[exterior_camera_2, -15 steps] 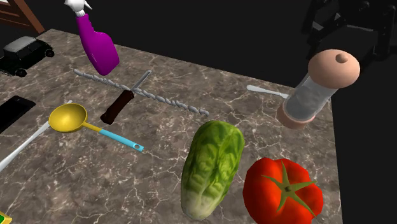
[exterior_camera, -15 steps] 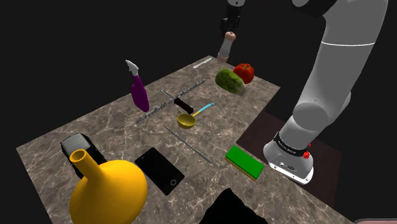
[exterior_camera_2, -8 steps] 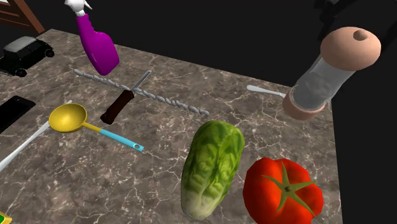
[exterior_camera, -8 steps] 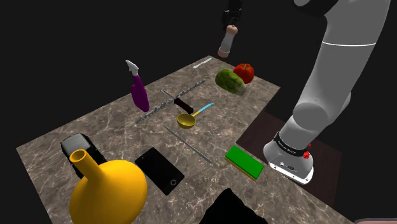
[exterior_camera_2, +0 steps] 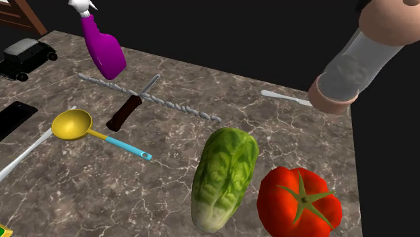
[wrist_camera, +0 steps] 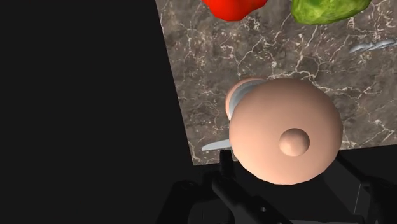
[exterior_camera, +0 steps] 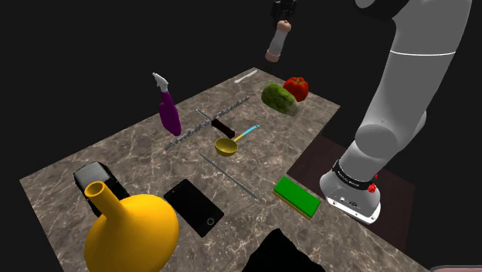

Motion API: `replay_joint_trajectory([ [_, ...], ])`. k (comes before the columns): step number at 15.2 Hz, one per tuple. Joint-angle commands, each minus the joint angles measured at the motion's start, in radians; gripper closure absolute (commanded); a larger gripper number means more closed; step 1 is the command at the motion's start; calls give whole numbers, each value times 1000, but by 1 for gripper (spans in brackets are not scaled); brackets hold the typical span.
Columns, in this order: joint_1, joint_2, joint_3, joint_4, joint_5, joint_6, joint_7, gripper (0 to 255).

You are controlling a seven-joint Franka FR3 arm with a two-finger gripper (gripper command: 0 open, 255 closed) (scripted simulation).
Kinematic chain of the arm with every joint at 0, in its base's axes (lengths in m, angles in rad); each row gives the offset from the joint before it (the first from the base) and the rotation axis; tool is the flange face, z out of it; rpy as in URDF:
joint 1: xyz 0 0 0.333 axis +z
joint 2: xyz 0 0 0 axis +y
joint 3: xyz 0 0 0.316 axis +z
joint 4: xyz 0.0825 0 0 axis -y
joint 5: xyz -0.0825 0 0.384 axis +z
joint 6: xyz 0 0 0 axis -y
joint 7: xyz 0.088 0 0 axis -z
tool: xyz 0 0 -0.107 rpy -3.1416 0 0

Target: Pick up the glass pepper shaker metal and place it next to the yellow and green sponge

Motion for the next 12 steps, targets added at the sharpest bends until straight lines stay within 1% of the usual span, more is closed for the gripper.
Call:
replay_joint_trajectory([
  [1, -2, 2, -1, 29, 0, -28, 1, 255],
  [9, -19, 36, -3, 187, 13, -152, -1, 255],
  [10, -15, 26, -2, 159, 9, -133, 0, 255],
  [11, -15, 26, -2, 159, 9, -133, 0, 0],
  [12, -12, 42, -2, 154, 5, -137, 11, 0],
])
